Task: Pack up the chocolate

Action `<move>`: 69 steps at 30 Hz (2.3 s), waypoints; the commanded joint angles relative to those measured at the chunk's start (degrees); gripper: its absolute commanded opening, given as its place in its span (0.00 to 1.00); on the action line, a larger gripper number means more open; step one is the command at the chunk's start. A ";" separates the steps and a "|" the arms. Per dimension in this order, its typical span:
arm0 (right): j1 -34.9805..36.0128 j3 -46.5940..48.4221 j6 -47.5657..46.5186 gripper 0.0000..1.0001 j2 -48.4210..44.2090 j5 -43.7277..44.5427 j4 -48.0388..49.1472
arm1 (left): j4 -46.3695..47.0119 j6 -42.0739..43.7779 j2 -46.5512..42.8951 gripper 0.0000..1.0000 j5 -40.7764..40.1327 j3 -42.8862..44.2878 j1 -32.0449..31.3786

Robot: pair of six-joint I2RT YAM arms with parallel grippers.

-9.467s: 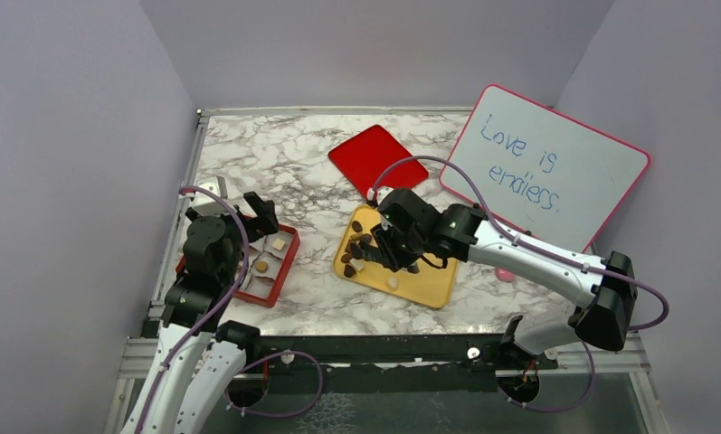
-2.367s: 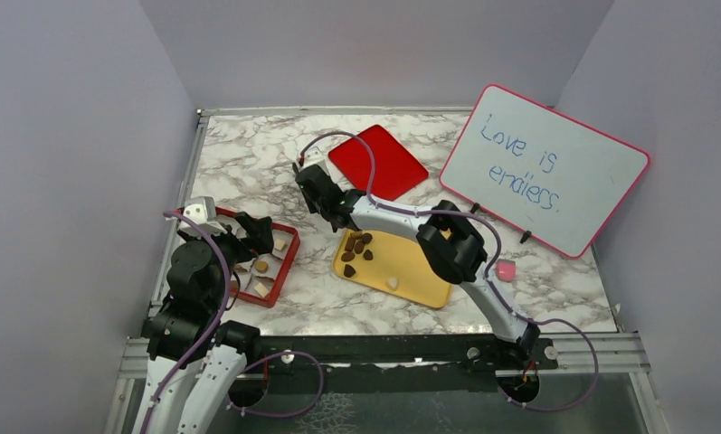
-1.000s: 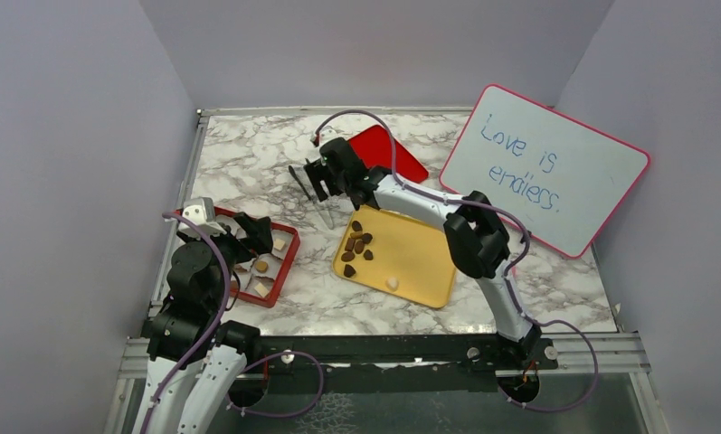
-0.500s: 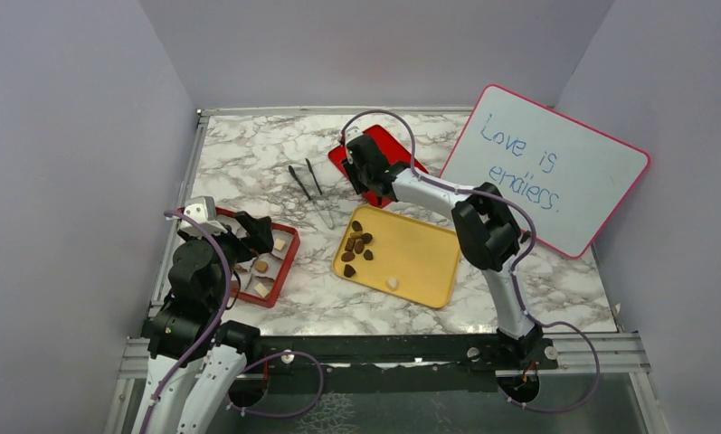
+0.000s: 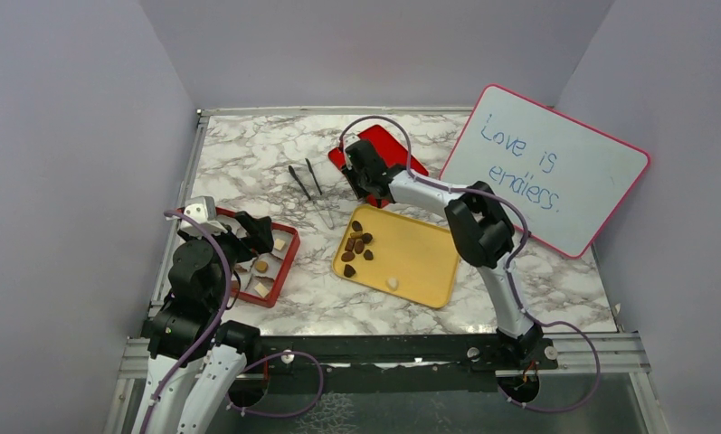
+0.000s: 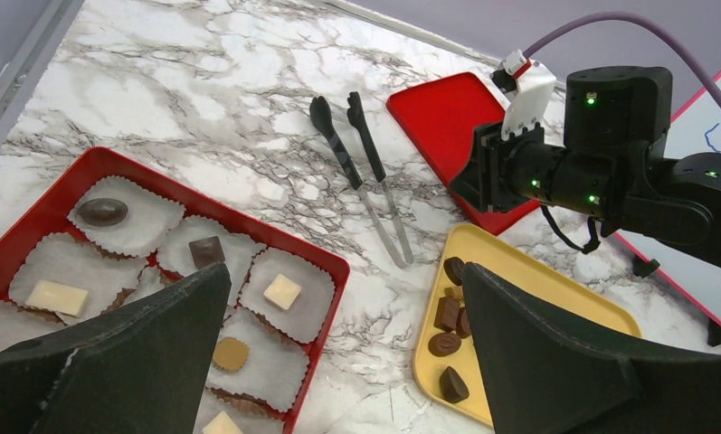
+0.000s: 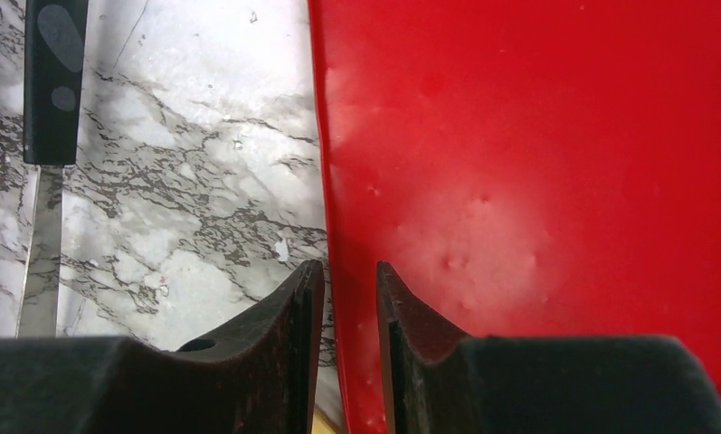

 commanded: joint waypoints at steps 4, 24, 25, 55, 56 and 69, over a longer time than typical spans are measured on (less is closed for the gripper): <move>-0.41 2.52 0.12 0.30 3.42 -2.66 -0.01 | 1.09 -0.32 0.22 0.99 -1.06 -0.82 -0.16; -0.50 1.19 -5.03 0.10 3.33 -1.38 3.39 | 0.99 -0.37 -0.07 0.99 -1.34 -0.81 -0.23; -0.50 1.29 -5.66 0.08 3.00 -1.02 3.89 | 1.02 -0.41 -0.03 0.99 -1.33 -0.80 -0.18; -0.46 -13.64 -6.47 0.01 -21.36 -6.59 9.57 | 4.59 -3.93 10.85 0.98 4.07 -0.36 -0.16; -0.44 -14.13 -6.24 0.01 -22.51 -7.11 9.30 | 5.74 -3.89 11.41 0.97 4.86 -0.57 -0.16; -0.48 -18.78 1.97 0.01 -35.68 -19.26 -0.74 | 35.84 31.67 13.42 0.80 25.94 -6.89 -0.21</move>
